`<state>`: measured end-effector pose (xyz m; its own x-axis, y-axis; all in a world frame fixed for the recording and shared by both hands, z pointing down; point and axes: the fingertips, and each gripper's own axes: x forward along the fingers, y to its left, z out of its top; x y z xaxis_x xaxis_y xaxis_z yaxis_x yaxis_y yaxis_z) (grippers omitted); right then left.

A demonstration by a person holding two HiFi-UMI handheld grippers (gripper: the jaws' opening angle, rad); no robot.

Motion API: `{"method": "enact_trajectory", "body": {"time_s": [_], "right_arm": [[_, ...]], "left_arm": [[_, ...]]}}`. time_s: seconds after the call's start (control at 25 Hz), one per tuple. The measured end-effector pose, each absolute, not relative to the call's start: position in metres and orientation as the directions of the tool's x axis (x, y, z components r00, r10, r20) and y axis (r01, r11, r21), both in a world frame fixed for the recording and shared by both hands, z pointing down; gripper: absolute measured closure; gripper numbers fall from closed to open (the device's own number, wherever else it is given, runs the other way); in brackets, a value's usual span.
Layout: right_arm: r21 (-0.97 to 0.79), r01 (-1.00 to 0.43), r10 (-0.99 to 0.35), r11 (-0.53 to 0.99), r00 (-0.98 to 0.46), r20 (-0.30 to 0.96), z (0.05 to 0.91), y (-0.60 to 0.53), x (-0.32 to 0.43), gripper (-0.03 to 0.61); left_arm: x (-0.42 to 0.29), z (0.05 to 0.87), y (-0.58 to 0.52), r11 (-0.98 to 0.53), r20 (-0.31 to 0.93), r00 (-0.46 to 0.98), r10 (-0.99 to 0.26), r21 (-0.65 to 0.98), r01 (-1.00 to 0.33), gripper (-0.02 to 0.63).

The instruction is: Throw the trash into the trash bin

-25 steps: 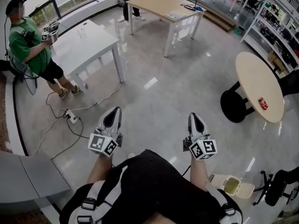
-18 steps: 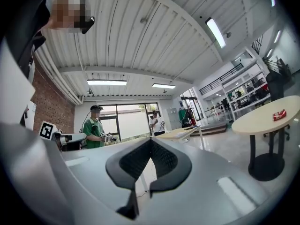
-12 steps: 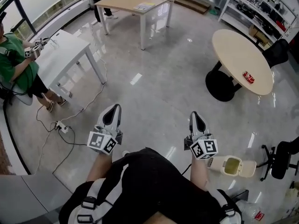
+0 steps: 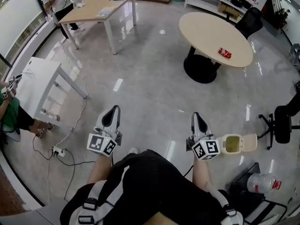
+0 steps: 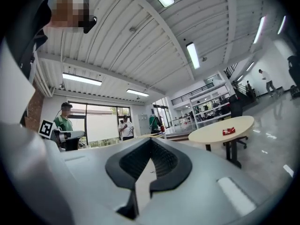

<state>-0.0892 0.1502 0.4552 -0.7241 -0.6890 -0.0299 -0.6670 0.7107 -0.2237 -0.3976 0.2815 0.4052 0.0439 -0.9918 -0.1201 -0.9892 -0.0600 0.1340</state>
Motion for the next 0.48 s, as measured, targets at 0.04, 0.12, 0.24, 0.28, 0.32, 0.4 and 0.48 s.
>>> {"method": "enact_trajectory", "body": {"time_s": [0.04,0.12,0.24,0.28,0.32,0.4,0.48], "right_arm": [[-0.224,-0.688,-0.711,0.69,-0.703,-0.03,0.454,0.149,-0.082,0.575],[-0.23,-0.727,-0.75,0.647,-0.661,-0.023,0.455,0.151,-0.069,0.575],[-0.228,-0.763,-0.785,0.605,-0.62,-0.009,0.456,0.158,-0.057,0.575],[-0.224,-0.774,-0.795,0.592,-0.606,-0.007,0.457,0.159,-0.054,0.575],[-0.222,-0.787,-0.808,0.576,-0.589,-0.006,0.456,0.159,-0.052,0.575],[-0.224,-0.809,-0.831,0.544,-0.556,-0.011,0.455,0.161,-0.048,0.575],[-0.229,-0.82,-0.844,0.525,-0.536,-0.019,0.454,0.165,-0.048,0.575]], "left_arm": [[-0.394,0.406,0.272,-0.088,-0.118,0.072,-0.99,0.133,-0.987,0.614],[-0.386,0.408,0.258,-0.14,-0.113,0.126,-0.986,0.133,-0.981,0.614],[-0.378,0.405,0.243,-0.205,-0.121,0.191,-0.974,0.12,-0.971,0.613],[-0.377,0.404,0.238,-0.224,-0.121,0.21,-0.97,0.117,-0.967,0.612],[-0.375,0.404,0.233,-0.244,-0.121,0.229,-0.966,0.12,-0.962,0.614],[-0.371,0.406,0.224,-0.282,-0.125,0.266,-0.956,0.137,-0.949,0.612],[-0.368,0.407,0.217,-0.318,-0.134,0.299,-0.945,0.153,-0.936,0.612]]}}
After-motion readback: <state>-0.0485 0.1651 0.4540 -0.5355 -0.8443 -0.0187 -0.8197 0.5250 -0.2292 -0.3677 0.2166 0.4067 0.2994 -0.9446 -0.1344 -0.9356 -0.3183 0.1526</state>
